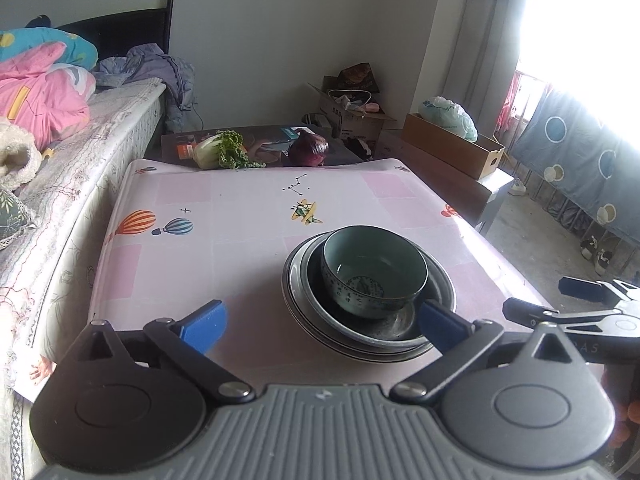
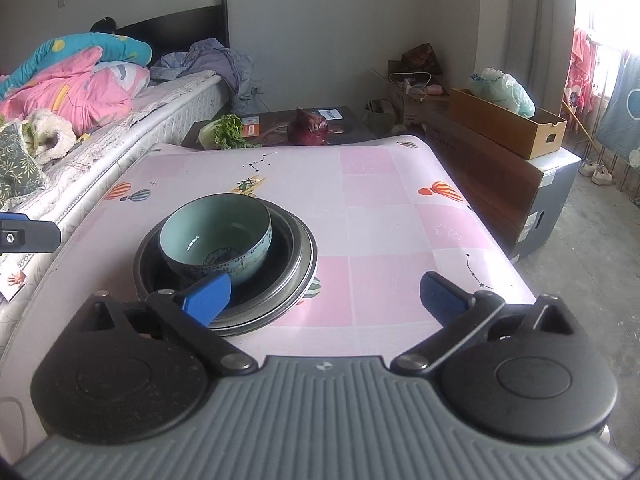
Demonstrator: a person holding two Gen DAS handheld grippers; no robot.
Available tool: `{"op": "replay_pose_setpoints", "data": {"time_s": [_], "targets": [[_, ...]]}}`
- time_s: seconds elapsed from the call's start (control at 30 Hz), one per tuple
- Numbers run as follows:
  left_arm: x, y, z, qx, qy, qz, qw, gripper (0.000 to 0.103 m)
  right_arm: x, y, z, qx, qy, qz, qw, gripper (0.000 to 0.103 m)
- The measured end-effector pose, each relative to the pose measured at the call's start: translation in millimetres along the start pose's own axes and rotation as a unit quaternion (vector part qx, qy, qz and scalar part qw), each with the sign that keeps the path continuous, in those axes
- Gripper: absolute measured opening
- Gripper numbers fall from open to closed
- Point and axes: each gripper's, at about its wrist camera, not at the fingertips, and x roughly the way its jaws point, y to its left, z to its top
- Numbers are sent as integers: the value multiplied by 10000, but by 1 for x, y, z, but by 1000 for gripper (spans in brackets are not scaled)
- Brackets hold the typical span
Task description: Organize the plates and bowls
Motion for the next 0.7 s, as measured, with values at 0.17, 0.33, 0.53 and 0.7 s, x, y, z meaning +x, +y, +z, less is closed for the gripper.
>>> {"op": "replay_pose_setpoints", "data": {"time_s": [0.17, 0.33, 0.53, 0.7], "targets": [[-5, -12, -12, 53, 47, 574, 9983, 103, -22, 5, -18, 98, -25, -362, 9993, 102], [-2, -16, -19, -65, 259, 712, 9971, 103, -28, 6, -27, 165, 134, -521, 9984, 102], [-2, -25, -30, 33, 441, 1120, 9927, 103, -38, 13, -32, -28, 52, -810, 9967, 102], [-7, -22, -35, -224, 459, 1067, 9930, 103, -44, 20, -34, -203, -190, -1133, 9932, 102]]}}
